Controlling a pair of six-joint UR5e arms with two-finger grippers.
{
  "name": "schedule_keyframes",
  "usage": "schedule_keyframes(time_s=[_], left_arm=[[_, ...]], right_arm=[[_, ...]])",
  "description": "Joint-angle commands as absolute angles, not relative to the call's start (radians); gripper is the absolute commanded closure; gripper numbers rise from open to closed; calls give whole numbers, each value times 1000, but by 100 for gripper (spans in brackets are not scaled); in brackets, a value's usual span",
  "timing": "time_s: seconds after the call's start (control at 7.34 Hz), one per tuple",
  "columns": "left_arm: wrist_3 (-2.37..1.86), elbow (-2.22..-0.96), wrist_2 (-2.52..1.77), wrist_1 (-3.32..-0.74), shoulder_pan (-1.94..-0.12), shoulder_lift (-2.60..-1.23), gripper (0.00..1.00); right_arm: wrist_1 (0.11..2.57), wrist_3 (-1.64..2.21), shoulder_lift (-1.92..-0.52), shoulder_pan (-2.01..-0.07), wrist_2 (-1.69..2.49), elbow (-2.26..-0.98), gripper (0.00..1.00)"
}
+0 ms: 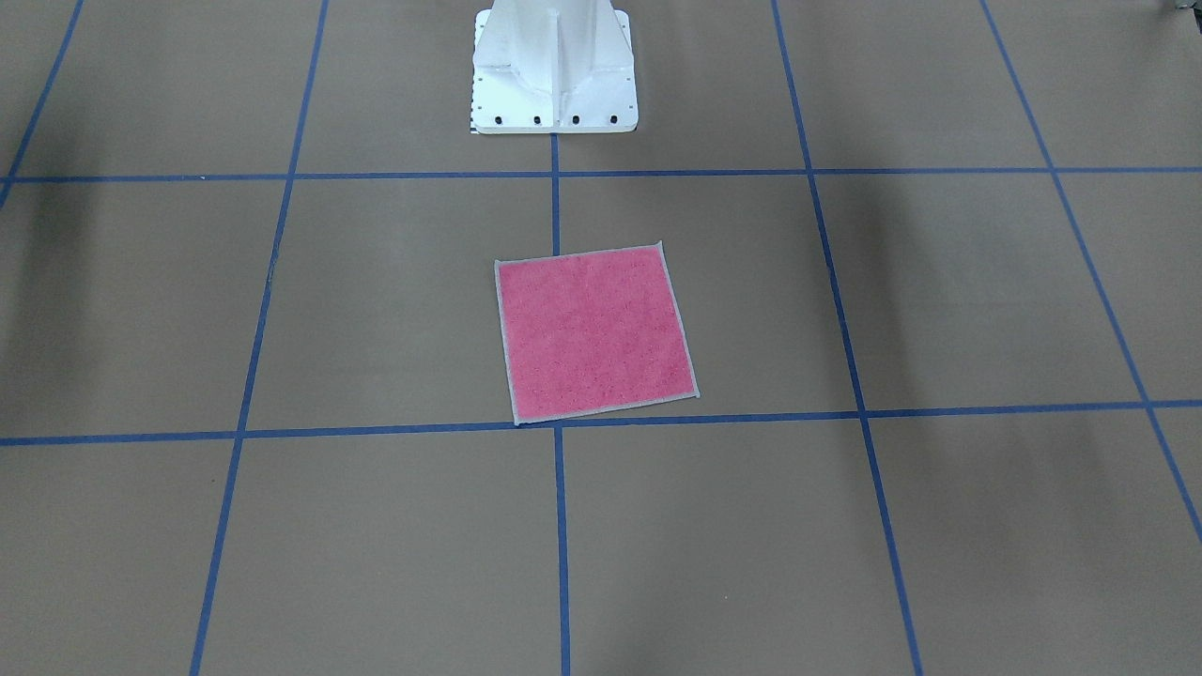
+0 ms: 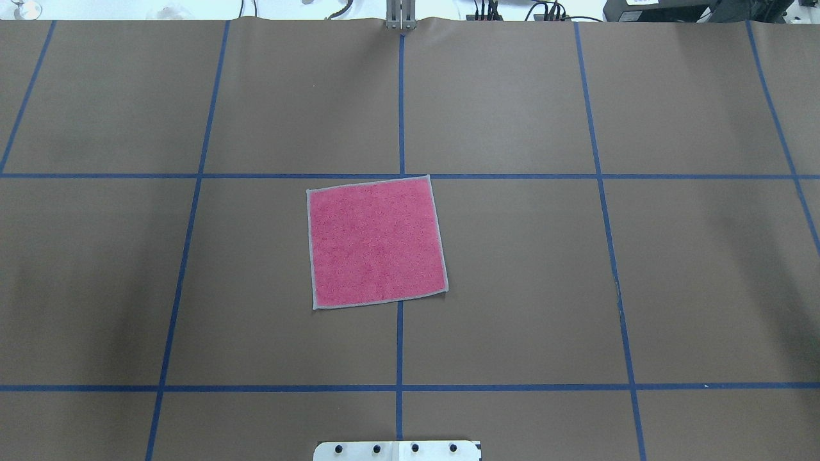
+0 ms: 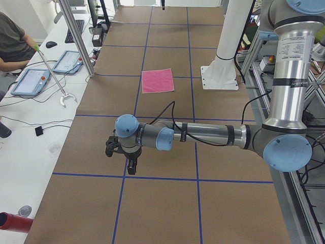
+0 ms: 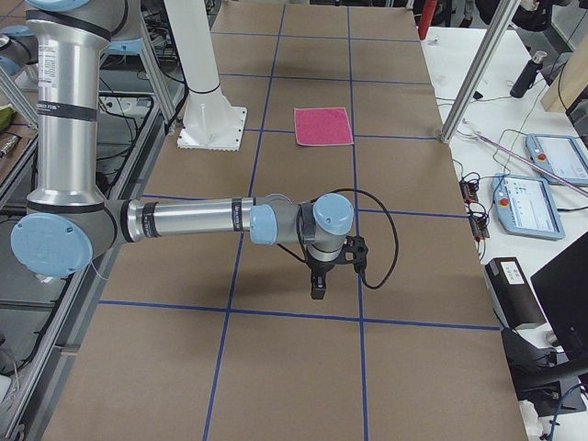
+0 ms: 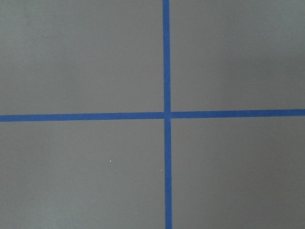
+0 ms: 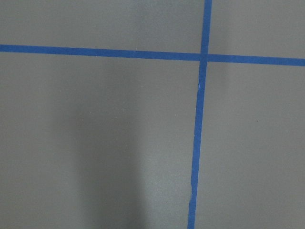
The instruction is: Fold towel twice with both arms
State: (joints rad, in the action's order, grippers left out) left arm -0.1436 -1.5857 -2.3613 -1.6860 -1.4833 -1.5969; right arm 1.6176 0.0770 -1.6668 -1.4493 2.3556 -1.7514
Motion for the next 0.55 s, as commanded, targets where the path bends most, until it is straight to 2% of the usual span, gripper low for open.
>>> schedule_keyframes(time_s=[0.0, 0.41], left_arm=[[-140, -1591, -2370, -1687, -1483, -1597, 0], [-138, -1594, -2382, -1700, -1483, -1577, 0]], right_arm=[[1617, 74, -1669, -1454, 2356, -1750, 0], [1617, 75, -1672, -1454, 2355, -1753, 0]])
